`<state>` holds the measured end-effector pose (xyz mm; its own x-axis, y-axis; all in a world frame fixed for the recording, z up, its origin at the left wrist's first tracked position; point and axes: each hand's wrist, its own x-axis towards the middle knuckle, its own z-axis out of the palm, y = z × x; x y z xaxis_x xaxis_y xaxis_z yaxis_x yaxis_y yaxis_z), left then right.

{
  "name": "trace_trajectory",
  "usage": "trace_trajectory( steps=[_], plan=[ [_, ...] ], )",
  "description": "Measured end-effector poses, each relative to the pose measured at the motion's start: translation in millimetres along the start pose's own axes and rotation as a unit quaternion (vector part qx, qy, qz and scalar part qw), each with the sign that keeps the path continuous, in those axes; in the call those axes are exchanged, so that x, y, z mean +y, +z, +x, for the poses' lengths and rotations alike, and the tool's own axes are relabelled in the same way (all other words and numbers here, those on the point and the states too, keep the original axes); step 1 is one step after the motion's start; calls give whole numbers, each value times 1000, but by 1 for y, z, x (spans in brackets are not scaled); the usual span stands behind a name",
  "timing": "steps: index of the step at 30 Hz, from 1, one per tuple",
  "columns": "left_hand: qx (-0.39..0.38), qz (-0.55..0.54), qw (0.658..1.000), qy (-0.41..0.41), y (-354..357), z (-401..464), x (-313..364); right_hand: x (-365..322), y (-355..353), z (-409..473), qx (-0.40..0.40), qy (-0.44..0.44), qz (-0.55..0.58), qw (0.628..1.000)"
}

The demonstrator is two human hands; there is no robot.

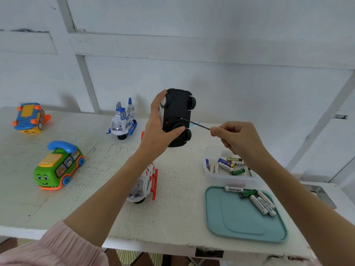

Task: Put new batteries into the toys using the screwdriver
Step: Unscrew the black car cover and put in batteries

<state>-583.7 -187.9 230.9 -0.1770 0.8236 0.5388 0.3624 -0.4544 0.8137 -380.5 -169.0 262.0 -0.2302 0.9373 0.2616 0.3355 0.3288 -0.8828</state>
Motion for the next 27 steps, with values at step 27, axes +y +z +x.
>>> trace_trajectory(
  steps=[27],
  plan=[
    [-13, 125, 992, 26, 2, -12, -3, 4, -4, -8, -23, -16, 19, 999]
  ],
)
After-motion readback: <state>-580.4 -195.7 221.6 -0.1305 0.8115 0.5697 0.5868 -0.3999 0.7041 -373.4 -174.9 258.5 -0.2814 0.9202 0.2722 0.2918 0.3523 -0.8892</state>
